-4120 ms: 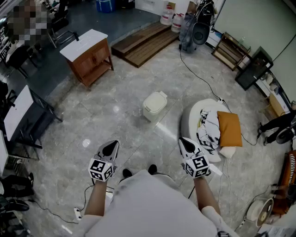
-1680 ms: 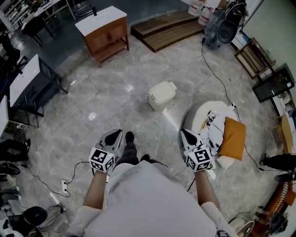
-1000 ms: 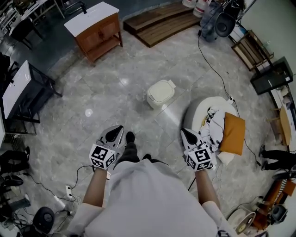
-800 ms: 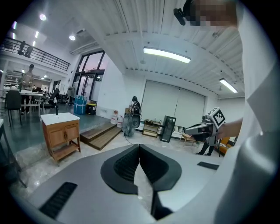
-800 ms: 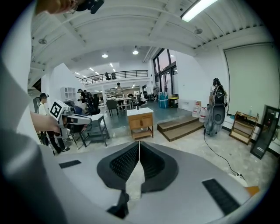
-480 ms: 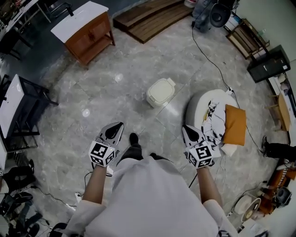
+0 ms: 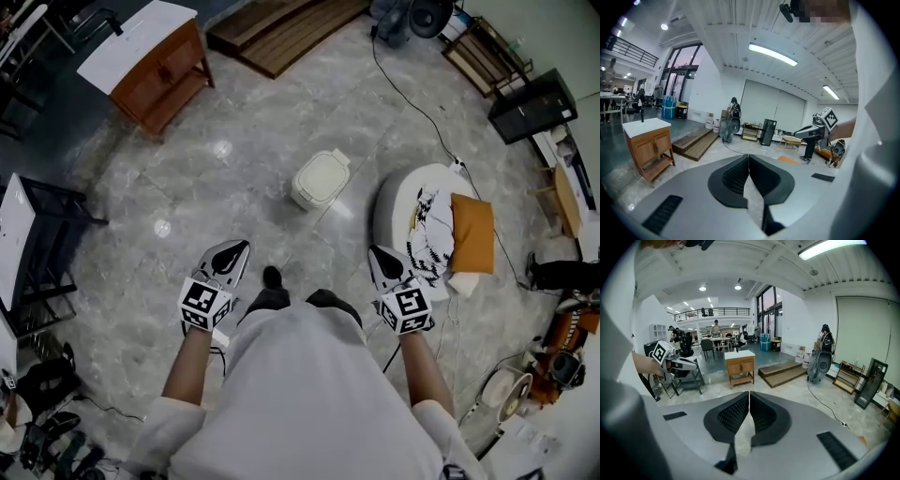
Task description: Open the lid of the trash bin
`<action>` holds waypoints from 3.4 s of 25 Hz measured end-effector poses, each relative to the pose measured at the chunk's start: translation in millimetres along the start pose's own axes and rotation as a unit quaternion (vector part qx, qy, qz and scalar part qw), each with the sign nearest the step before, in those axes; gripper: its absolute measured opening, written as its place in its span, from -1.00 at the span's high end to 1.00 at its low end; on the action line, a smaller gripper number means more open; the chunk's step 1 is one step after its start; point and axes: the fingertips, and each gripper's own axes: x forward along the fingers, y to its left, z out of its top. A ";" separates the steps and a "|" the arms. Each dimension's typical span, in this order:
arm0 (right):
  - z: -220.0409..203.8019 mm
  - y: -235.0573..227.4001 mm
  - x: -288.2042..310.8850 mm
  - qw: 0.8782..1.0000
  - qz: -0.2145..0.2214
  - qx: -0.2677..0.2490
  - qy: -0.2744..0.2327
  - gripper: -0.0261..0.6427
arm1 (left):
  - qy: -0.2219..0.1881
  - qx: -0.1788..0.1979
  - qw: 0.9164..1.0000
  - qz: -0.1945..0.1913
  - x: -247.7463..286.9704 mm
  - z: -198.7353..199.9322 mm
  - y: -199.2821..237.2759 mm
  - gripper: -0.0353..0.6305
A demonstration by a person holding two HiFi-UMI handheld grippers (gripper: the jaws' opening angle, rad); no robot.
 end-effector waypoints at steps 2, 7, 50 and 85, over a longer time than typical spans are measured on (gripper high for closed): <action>2.0 2.8 3.2 1.000 -0.002 -0.004 0.005 0.83 | -0.001 -0.001 1.000 -0.006 2.6 0.8 4.9 0.84; 0.9 4.2 7.3 1.000 -0.007 -0.005 0.014 0.83 | 0.002 -0.003 1.000 -0.016 8.8 -2.4 10.3 0.84; -62.5 -126.9 128.4 0.989 0.099 0.027 0.108 0.83 | 0.152 0.029 0.987 -0.047 231.4 -44.7 -11.2 0.84; -192.4 -142.5 254.4 0.969 0.059 0.160 0.179 0.83 | 0.280 0.090 0.950 -0.103 369.6 -198.5 37.3 0.84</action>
